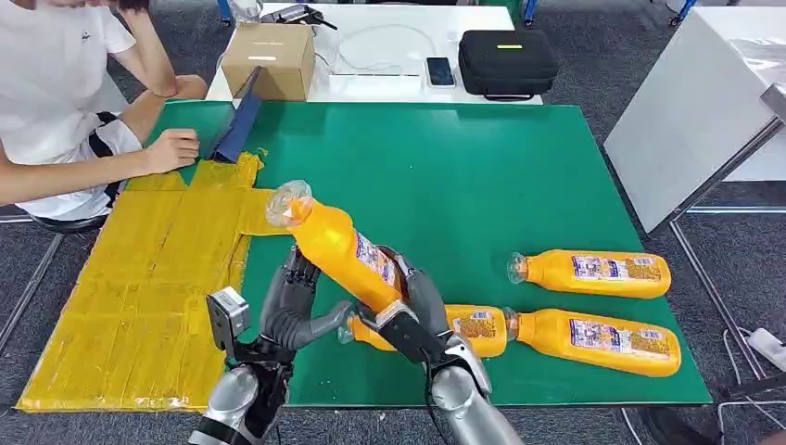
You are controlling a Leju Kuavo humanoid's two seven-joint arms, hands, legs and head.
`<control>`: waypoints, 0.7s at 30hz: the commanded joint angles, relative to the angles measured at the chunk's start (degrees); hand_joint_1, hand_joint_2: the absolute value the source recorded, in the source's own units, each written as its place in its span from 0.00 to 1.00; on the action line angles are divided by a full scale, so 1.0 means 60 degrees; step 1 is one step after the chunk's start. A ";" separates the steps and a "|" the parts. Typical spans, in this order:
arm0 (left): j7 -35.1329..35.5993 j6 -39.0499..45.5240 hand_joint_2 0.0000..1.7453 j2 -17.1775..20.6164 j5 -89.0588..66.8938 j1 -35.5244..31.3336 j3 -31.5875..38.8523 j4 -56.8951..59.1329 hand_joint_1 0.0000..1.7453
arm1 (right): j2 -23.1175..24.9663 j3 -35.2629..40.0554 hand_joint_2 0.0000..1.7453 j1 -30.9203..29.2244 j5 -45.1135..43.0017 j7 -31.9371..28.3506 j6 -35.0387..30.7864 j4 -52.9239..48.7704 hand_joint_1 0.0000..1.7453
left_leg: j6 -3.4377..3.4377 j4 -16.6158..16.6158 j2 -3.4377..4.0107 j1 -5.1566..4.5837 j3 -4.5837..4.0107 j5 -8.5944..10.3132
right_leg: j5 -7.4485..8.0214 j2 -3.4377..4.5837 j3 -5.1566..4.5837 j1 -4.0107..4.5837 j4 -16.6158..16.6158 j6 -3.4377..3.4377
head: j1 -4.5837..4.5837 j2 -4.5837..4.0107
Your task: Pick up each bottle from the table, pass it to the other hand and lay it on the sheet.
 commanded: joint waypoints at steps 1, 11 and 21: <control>0.0078 -0.0022 1.00 0.0223 0.0026 -0.0468 -0.0135 0.0545 0.00 | -0.0049 0.0886 1.00 -0.0636 0.0153 -0.0085 0.0533 0.1555 1.00 | -0.0020 -0.0002 -0.0011 0.0008 0.0045 -0.0016 | -0.0011 0.0014 0.0045 0.0001 -0.0006 -0.0011 | 0.0000 -0.0003; 0.0062 -0.0041 1.00 0.0173 0.0092 -0.0583 0.0001 0.0773 0.00 | -0.0114 0.1849 1.00 -0.0477 0.0359 -0.0453 0.1071 0.1213 1.00 | -0.0024 -0.0002 -0.0026 0.0007 0.0054 -0.0020 | -0.0019 0.0002 0.0054 0.0000 -0.0004 -0.0012 | 0.0004 -0.0003; 0.0022 -0.0010 1.00 0.0095 0.0245 -0.0817 0.0256 0.1159 0.40 | -0.0233 0.2464 1.00 -0.0377 0.0462 -0.0634 0.0942 0.0771 1.00 | -0.0030 0.0009 -0.0026 0.0006 0.0067 -0.0031 | -0.0030 0.0008 0.0053 -0.0005 0.0010 -0.0016 | -0.0003 -0.0003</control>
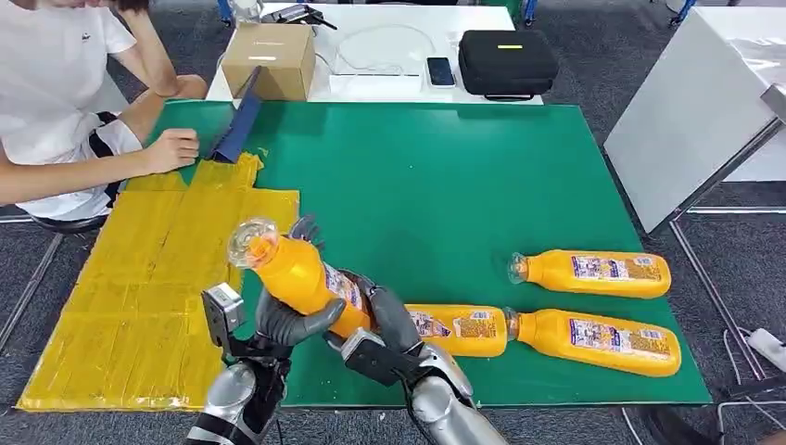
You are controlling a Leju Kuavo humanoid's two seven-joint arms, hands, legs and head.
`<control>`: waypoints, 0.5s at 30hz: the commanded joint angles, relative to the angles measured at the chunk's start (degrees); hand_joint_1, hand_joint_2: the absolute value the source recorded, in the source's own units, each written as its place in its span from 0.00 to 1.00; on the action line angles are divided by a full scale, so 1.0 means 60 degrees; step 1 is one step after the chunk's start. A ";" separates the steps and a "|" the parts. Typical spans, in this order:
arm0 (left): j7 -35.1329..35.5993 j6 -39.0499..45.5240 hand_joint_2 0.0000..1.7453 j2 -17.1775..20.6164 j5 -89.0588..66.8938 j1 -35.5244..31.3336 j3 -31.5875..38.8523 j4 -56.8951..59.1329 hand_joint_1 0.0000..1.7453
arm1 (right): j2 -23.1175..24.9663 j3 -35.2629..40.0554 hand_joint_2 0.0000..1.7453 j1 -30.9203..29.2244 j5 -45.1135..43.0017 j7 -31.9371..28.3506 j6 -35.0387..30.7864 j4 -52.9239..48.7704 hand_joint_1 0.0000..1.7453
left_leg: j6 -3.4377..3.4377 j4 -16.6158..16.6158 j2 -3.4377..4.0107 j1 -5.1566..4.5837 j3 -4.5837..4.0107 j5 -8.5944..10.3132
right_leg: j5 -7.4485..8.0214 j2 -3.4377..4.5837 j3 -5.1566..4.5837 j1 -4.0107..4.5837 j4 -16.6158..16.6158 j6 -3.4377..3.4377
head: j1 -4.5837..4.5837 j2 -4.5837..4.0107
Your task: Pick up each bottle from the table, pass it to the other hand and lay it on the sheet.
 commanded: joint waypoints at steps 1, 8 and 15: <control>0.0024 0.0008 1.00 0.0076 0.0150 -0.0713 0.0114 0.0990 0.98 | -0.0292 0.1114 1.00 -0.0168 0.0122 -0.0212 -0.0029 0.0064 1.00 | -0.0022 0.0001 -0.0032 0.0007 0.0042 -0.0015 | -0.0017 -0.0007 0.0044 0.0000 0.0001 -0.0011 | -0.0004 0.0000; -0.0013 0.0051 1.00 0.0040 0.0244 -0.0707 0.0181 0.0950 1.00 | -0.0305 0.0896 1.00 -0.0168 -0.0048 -0.0201 -0.0292 0.0028 1.00 | -0.0019 -0.0001 -0.0031 0.0006 0.0035 -0.0012 | -0.0014 -0.0008 0.0038 0.0000 -0.0002 -0.0010 | 0.0000 0.0000; -0.0032 0.0087 1.00 0.0036 0.0309 -0.0711 0.0229 0.0857 1.00 | -0.0301 0.0866 1.00 -0.0205 -0.0026 -0.0150 -0.0357 0.0100 1.00 | -0.0029 0.0007 -0.0034 0.0007 0.0063 -0.0029 | -0.0029 -0.0001 0.0069 -0.0001 0.0007 -0.0014 | -0.0003 0.0000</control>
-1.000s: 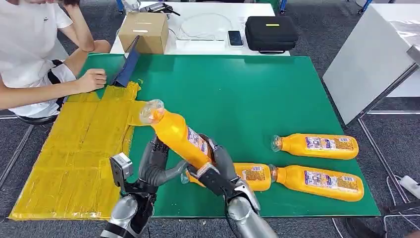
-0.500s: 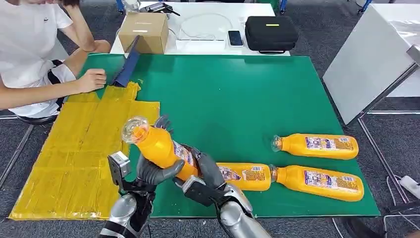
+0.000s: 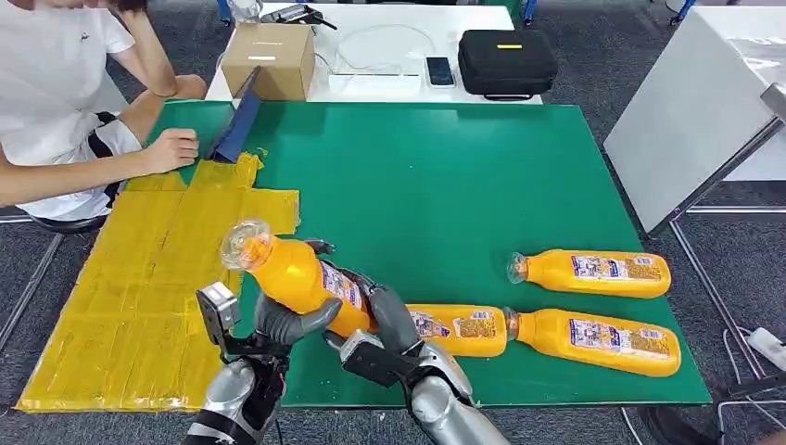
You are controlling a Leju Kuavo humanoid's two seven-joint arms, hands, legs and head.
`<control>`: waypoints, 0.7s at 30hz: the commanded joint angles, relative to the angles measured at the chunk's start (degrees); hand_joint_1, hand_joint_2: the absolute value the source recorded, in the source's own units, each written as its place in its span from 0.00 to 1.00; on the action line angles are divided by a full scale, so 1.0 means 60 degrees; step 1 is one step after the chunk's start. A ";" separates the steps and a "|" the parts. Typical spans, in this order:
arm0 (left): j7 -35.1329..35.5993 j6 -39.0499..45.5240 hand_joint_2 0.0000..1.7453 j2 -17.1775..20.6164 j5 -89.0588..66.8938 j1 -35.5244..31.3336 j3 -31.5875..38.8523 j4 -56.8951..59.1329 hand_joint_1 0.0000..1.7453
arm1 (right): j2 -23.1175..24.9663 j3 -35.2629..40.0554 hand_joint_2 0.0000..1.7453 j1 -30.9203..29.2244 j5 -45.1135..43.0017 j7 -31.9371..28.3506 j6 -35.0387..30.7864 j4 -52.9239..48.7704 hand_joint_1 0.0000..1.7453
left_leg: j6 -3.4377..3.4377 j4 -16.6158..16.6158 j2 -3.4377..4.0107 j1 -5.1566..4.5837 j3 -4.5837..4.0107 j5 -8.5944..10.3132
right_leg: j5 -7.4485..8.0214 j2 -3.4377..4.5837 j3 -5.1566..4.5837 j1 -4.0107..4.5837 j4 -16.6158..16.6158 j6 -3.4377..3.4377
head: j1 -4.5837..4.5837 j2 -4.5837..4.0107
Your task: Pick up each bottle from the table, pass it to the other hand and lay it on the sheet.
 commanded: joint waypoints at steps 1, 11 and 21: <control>0.0065 0.0067 1.00 0.0049 0.0041 -0.0561 0.0098 0.0575 1.00 | -0.0207 0.0621 1.00 -0.0130 0.0064 -0.0109 -0.0023 0.0103 1.00 | -0.0022 0.0000 -0.0030 0.0007 0.0042 -0.0017 | -0.0018 -0.0004 0.0046 0.0001 -0.0001 -0.0012 | 0.0000 0.0000; -0.0243 0.1382 1.00 0.0548 -0.1389 -0.0640 0.0160 -0.0710 1.00 | -0.0516 -0.0752 1.00 0.0451 -0.0793 -0.0084 -0.0548 -0.2491 0.00 | -0.0025 0.0016 -0.0035 0.0006 0.0035 -0.0023 | -0.0027 -0.0004 0.0036 -0.0002 0.0018 -0.0013 | 0.0000 0.0000; -0.0042 0.3274 1.00 0.0934 -0.3131 -0.1697 0.1073 0.0143 1.00 | -0.0528 -0.0959 1.00 0.0521 -0.1193 0.0036 -0.0335 -0.3270 0.00 | -0.0021 0.0002 -0.0032 0.0007 0.0018 -0.0004 | -0.0009 -0.0010 0.0022 0.0003 0.0006 -0.0012 | 0.0000 0.0000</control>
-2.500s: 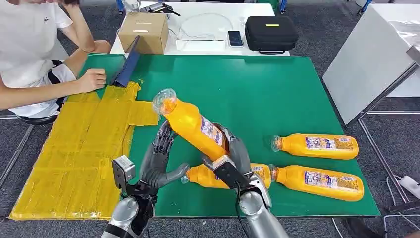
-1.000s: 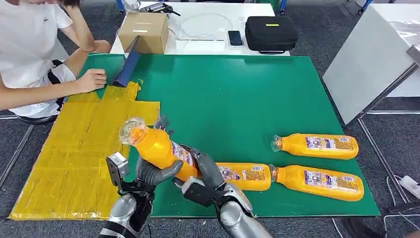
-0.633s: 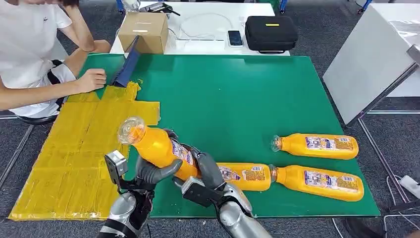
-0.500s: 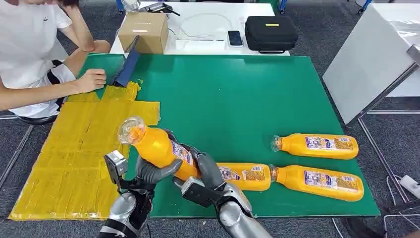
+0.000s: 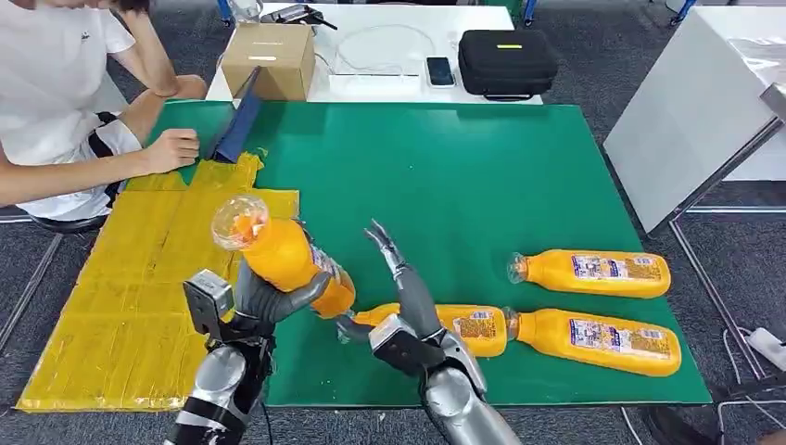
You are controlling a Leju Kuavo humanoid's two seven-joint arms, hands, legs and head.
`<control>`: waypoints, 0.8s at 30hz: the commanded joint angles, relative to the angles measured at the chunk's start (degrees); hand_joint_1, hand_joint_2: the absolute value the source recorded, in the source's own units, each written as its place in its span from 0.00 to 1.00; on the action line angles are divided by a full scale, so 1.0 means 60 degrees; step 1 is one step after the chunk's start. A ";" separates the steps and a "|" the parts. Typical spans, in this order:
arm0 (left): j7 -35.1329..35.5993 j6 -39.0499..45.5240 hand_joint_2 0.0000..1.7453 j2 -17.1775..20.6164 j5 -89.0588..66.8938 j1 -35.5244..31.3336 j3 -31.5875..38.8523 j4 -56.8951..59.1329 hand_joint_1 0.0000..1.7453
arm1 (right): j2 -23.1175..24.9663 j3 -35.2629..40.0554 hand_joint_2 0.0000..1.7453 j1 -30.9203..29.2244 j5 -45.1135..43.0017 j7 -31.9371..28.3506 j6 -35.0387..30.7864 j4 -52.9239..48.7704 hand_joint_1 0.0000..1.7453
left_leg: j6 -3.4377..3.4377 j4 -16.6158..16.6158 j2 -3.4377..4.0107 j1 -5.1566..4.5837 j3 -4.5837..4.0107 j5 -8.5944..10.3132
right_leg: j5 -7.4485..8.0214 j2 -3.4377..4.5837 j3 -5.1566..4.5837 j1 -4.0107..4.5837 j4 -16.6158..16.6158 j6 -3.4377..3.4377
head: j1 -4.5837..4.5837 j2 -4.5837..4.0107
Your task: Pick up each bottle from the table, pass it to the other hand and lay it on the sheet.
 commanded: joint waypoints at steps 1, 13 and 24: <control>0.0209 0.1385 1.00 0.0661 -0.1310 -0.1333 0.0910 0.0915 1.00 | -0.0269 -0.0380 1.00 0.0002 -0.0345 0.0047 0.0157 -0.1023 0.00 | -0.0032 0.0007 -0.0040 0.0007 0.0044 -0.0015 | -0.0023 -0.0008 0.0041 -0.0001 0.0016 -0.0019 | 0.0000 0.0000; 0.2044 0.5071 1.00 0.2056 -0.7539 -0.3976 0.1893 0.6507 1.00 | -0.0626 -0.0005 1.00 -0.0014 -0.1271 0.0188 0.0250 -0.2513 0.00 | -0.0034 -0.0004 -0.0026 0.0008 0.0066 -0.0009 | -0.0015 0.0005 0.0057 -0.0001 0.0009 -0.0023 | -0.0003 0.0000; 0.2302 0.5888 1.00 0.2300 -0.8726 -0.4426 0.1798 0.9058 1.00 | -0.0738 0.0418 1.00 -0.0621 -0.1698 0.0702 0.0544 -0.1778 0.00 | -0.0030 0.0011 -0.0003 0.0012 0.0065 -0.0017 | -0.0011 0.0009 0.0058 0.0002 0.0021 -0.0042 | 0.0000 0.0000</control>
